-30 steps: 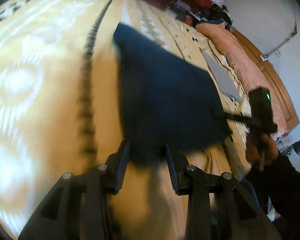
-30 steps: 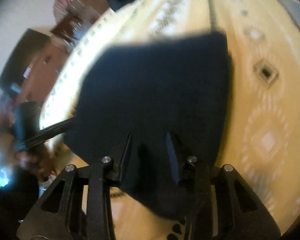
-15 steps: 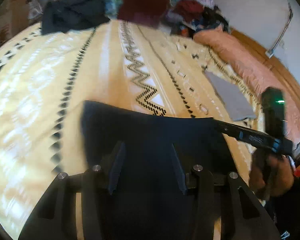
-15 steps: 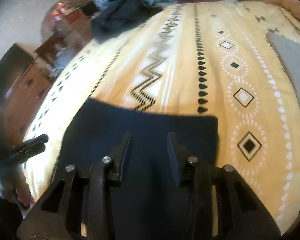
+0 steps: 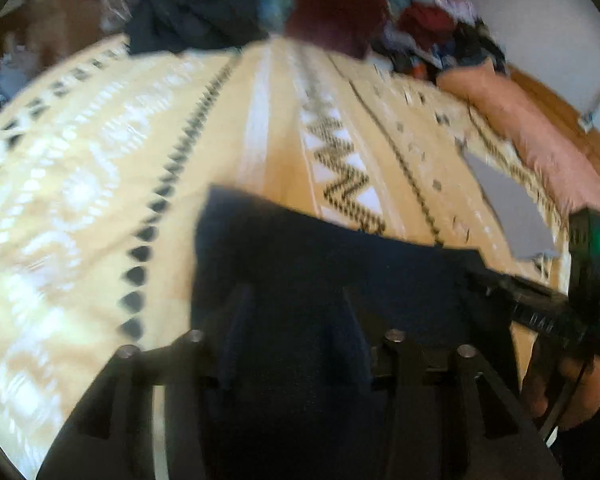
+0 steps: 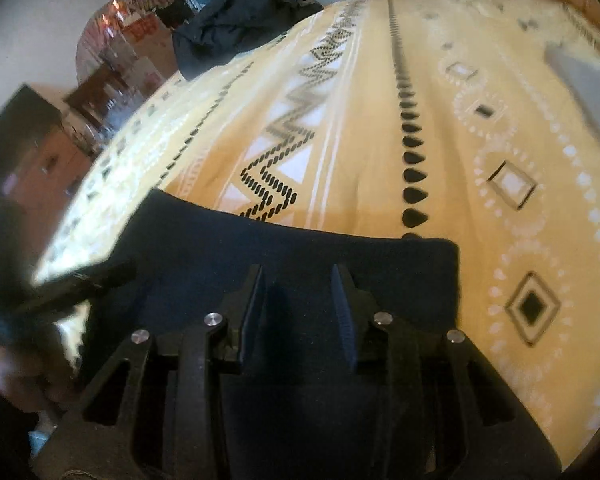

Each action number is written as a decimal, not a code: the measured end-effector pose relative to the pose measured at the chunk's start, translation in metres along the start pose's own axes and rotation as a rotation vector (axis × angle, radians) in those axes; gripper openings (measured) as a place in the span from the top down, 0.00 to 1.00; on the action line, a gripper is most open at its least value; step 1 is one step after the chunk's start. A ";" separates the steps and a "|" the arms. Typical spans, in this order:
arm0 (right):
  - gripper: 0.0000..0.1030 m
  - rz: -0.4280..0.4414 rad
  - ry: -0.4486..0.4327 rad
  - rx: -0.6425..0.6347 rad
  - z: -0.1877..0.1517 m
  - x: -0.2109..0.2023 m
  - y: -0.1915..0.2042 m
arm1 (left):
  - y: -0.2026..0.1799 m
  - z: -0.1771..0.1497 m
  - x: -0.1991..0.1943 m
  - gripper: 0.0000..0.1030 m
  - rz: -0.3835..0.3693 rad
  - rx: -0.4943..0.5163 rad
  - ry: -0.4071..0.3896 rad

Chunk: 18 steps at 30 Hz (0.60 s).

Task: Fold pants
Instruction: 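Grasp the folded jeans stack edge with both grippers and square it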

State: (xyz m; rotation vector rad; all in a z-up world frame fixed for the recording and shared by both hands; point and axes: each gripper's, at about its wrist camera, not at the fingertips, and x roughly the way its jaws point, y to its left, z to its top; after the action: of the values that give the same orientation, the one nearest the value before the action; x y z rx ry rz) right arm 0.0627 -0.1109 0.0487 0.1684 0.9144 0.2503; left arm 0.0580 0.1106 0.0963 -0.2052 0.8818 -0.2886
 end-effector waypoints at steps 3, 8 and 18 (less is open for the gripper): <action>0.58 -0.081 -0.076 -0.103 -0.016 -0.029 0.029 | -0.007 -0.026 -0.023 0.36 0.055 0.008 -0.035; 0.27 -0.224 -0.156 -0.143 -0.064 -0.048 0.063 | -0.032 -0.068 -0.031 0.36 0.106 0.096 -0.046; 0.21 -0.331 -0.172 -0.206 -0.106 -0.020 0.061 | -0.044 -0.102 -0.014 0.19 0.189 0.148 -0.107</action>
State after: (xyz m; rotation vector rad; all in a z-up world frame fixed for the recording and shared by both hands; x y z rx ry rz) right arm -0.0424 -0.0546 0.0159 -0.1498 0.7265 0.0205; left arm -0.0376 0.0675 0.0556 0.0006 0.7644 -0.1640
